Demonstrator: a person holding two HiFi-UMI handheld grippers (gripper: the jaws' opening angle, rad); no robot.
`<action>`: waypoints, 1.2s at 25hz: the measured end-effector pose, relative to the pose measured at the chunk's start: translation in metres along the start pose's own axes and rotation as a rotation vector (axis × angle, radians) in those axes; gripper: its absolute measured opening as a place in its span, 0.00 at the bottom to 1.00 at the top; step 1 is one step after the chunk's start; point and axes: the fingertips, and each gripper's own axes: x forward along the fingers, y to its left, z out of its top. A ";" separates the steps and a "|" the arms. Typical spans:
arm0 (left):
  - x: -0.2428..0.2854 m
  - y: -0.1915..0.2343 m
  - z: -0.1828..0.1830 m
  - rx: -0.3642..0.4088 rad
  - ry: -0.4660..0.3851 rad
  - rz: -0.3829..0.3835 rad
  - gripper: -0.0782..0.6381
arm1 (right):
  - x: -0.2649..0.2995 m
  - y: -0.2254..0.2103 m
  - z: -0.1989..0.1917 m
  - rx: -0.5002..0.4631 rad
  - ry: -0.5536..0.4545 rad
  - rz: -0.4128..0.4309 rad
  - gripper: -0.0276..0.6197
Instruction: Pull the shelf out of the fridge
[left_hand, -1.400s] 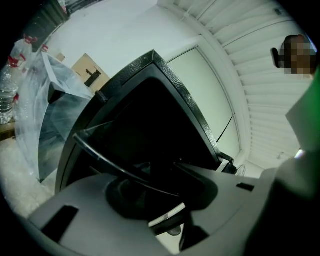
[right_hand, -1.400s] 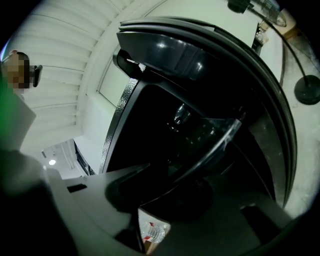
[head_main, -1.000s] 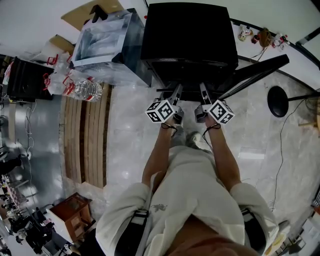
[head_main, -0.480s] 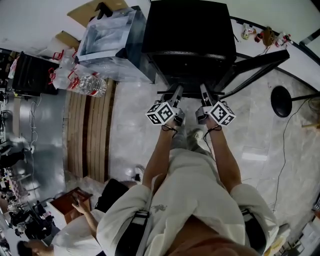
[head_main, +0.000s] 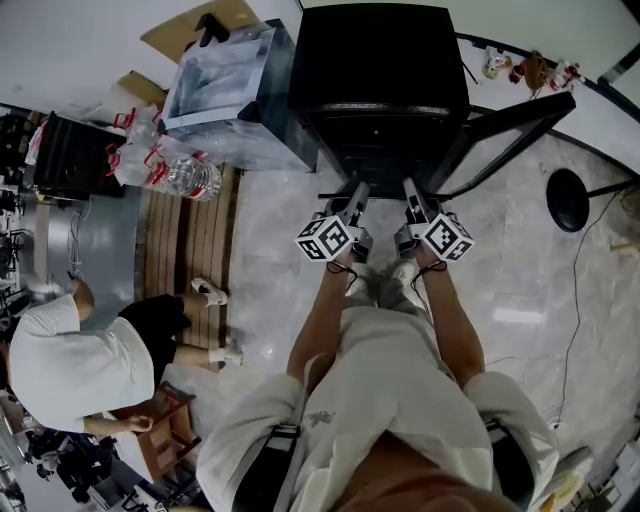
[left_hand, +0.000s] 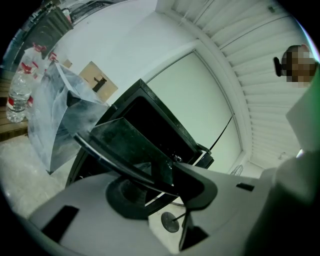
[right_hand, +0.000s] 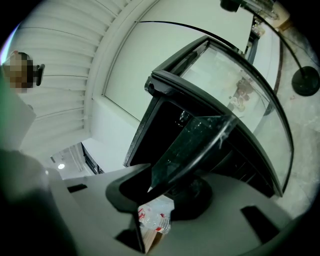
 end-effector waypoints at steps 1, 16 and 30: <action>-0.002 0.000 0.000 -0.001 0.000 -0.003 0.31 | -0.002 0.001 -0.001 0.001 -0.003 0.000 0.20; -0.058 -0.026 0.009 0.023 -0.024 -0.098 0.31 | -0.048 0.052 -0.018 -0.034 -0.071 0.031 0.18; -0.113 -0.049 0.013 0.043 -0.028 -0.175 0.31 | -0.092 0.099 -0.037 -0.088 -0.101 0.031 0.19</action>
